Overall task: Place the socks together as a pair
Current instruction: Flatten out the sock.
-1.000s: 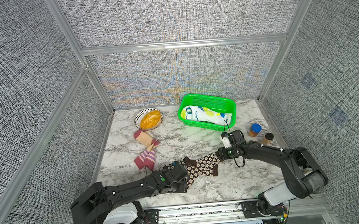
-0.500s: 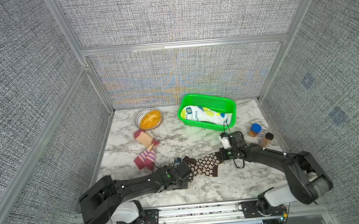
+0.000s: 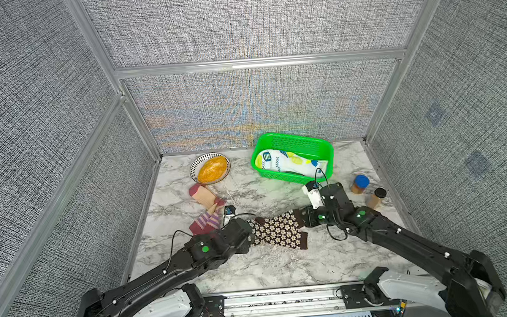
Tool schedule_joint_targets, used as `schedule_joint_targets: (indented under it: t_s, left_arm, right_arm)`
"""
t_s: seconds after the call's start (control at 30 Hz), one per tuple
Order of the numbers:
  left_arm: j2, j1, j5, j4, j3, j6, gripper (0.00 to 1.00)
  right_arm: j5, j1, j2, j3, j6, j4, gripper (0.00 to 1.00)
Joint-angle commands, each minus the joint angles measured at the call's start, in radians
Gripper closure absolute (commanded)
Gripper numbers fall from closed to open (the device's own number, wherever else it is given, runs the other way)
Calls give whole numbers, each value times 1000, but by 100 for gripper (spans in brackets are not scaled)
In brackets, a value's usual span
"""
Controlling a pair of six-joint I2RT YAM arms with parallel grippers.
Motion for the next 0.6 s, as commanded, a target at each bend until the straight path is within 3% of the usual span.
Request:
schedule_joint_targets:
  t_s: [0.0,0.3,0.57]
  left_arm:
    - [-18,47,-8,-3,-20,88,100]
    - [77,144,70,164,-73,163,100]
    - [197,161,105,285,-165,152,100]
  right_arm:
    - [42,29,-7,-8,62,6,100]
    - [58,32,31,-77,81,85,100]
    - [51,31,52,-197,102,169,100]
